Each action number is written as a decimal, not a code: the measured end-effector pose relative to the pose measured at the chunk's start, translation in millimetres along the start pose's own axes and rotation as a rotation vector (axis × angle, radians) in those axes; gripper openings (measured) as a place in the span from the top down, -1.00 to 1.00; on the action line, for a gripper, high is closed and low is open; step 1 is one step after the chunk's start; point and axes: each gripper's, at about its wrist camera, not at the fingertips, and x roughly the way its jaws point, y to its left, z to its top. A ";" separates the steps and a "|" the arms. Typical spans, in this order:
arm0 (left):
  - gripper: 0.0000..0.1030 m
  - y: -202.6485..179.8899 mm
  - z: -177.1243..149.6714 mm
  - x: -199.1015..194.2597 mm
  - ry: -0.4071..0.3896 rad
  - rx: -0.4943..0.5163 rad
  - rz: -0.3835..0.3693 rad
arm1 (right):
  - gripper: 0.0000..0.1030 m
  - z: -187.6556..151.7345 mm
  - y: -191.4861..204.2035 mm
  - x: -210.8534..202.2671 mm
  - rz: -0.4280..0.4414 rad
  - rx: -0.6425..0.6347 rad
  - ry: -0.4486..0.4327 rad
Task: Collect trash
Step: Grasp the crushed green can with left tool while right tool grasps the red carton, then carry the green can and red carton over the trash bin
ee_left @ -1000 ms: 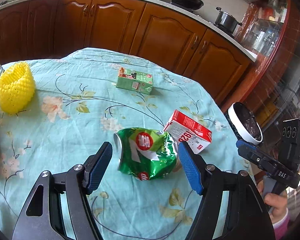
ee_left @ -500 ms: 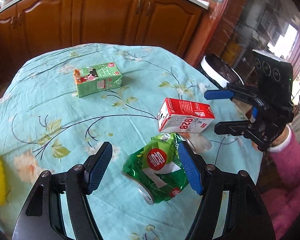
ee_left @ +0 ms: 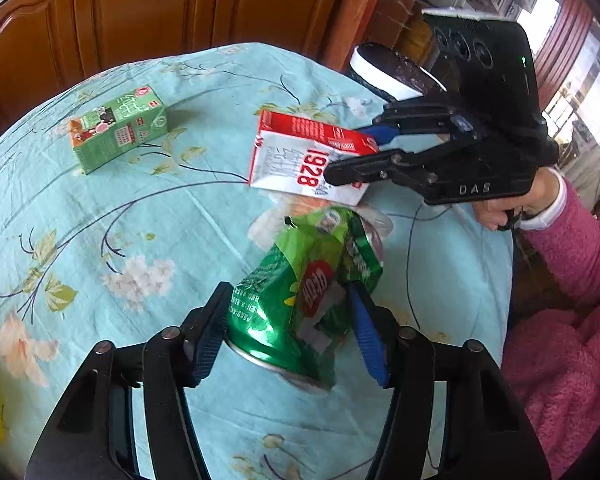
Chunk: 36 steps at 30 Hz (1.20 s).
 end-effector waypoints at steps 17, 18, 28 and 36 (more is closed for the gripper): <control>0.20 -63.9 3.8 -14.1 -0.193 -0.132 0.060 | 0.40 -44.3 -26.9 -68.8 -0.056 0.248 -0.171; 0.20 -67.9 7.2 -12.0 -0.206 -0.143 0.062 | 0.40 -48.1 -29.4 -74.6 -0.063 0.267 -0.183; 0.20 -77.2 35.0 2.8 -0.296 -0.291 0.143 | 0.40 -78.8 -53.6 -124.2 -0.141 0.388 -0.283; 0.20 -98.2 61.6 14.2 -0.331 -0.302 0.197 | 0.40 -100.0 -67.8 -141.1 -0.169 0.450 -0.316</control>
